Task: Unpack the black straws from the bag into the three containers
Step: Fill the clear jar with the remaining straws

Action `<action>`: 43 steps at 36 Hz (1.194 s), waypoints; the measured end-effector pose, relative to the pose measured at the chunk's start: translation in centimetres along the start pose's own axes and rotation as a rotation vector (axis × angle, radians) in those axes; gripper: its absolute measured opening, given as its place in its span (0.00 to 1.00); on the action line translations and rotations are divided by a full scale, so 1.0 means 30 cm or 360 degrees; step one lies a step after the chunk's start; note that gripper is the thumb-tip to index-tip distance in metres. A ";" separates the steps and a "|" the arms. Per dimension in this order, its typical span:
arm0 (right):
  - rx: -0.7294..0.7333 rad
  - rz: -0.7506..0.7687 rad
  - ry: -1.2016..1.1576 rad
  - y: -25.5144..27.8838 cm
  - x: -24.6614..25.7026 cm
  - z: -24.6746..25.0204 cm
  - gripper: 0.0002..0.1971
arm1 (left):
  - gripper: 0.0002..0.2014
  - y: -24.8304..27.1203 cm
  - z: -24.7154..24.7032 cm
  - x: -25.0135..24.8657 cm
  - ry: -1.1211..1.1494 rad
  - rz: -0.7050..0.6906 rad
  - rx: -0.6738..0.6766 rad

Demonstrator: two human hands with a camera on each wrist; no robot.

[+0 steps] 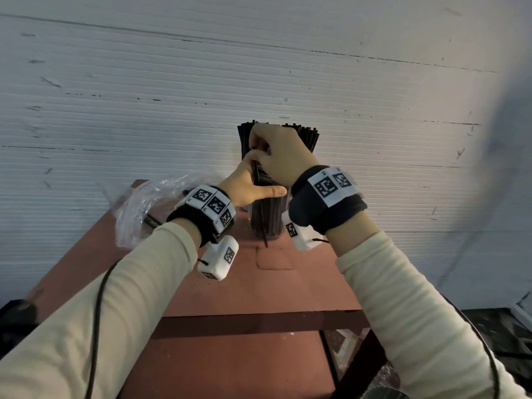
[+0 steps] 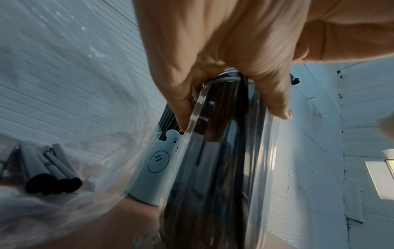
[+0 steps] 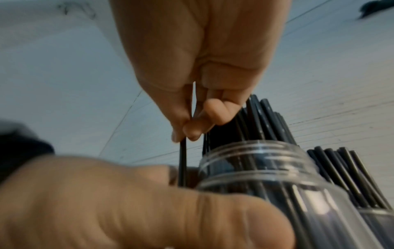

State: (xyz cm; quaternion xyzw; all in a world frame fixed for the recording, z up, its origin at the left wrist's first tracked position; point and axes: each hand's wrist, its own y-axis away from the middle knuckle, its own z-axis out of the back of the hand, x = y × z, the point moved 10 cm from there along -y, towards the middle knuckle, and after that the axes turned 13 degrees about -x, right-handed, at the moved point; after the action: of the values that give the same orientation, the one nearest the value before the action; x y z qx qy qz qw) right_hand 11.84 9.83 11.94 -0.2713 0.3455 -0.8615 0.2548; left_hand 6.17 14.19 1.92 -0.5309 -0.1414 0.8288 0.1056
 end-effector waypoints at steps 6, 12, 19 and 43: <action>-0.0217 -0.0188 -0.0486 -0.022 -0.011 0.146 0.07 | 0.47 0.005 -0.007 -0.018 0.0056 -0.0042 0.0023; -0.0689 -0.0169 -0.0697 -0.060 -0.040 0.331 0.08 | 0.46 0.002 0.001 -0.027 0.0077 -0.0069 -0.0014; -0.0905 0.0043 -0.0660 -0.082 -0.023 0.447 0.11 | 0.47 -0.011 0.018 -0.022 0.0069 -0.0049 -0.0080; -0.0389 0.0020 -0.0255 -0.052 -0.043 0.189 0.09 | 0.45 -0.022 0.007 -0.002 0.0130 0.0012 -0.0015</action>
State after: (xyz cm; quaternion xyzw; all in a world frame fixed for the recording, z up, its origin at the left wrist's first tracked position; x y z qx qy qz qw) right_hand 16.03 9.02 16.20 -0.3661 0.4280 -0.7870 0.2520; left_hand 6.03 14.77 2.29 -0.5654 -0.1388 0.8062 0.1056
